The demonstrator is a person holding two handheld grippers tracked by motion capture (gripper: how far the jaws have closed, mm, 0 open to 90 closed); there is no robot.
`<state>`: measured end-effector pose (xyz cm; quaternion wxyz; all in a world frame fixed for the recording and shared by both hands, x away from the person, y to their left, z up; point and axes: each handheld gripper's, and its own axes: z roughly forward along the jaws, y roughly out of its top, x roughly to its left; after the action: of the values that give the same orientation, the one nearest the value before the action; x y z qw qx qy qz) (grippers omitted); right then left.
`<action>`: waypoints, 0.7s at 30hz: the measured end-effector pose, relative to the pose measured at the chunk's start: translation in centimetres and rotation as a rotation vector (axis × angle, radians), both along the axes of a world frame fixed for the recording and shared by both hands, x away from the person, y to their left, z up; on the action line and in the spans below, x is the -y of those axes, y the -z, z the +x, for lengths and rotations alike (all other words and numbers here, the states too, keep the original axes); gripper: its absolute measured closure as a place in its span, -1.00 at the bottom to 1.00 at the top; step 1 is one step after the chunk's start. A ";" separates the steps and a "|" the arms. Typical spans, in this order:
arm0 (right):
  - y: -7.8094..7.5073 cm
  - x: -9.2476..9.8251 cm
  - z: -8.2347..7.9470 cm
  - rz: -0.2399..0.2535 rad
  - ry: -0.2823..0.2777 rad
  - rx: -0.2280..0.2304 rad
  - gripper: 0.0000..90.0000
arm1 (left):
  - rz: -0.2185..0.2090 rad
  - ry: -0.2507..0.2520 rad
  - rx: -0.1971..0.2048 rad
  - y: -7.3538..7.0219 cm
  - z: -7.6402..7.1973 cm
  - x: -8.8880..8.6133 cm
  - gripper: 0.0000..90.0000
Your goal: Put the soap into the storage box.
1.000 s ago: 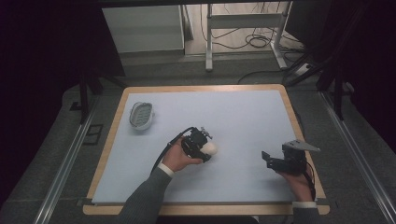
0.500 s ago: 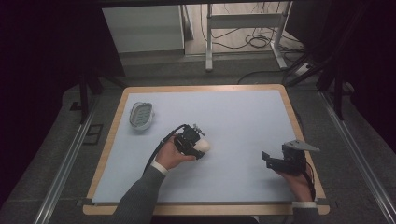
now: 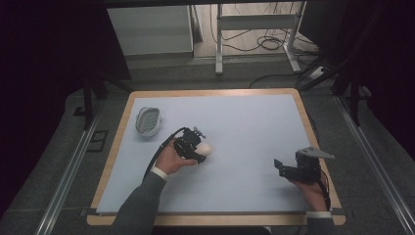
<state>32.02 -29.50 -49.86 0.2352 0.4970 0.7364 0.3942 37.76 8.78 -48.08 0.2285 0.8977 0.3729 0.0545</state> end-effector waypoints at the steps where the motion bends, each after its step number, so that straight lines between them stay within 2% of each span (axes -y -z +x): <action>1: 0.0 0.0 0.0 0.000 0.001 -0.001 -0.75 | 0.000 -0.006 0.000 -0.1 0.1 -0.2 0.10; 9: 0.0 -0.1 0.0 -0.001 -0.003 0.000 -0.75 | -0.003 -0.035 0.000 -0.1 0.5 -1.6 0.10; 21: 0.1 0.1 0.1 0.000 0.002 -0.003 -0.75 | 0.000 -0.048 -0.008 -0.1 1.1 -2.4 0.10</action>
<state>32.08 -29.55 -49.95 0.2347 0.4984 0.7361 0.3932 38.90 11.18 -47.94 0.2255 0.8887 0.3952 0.0564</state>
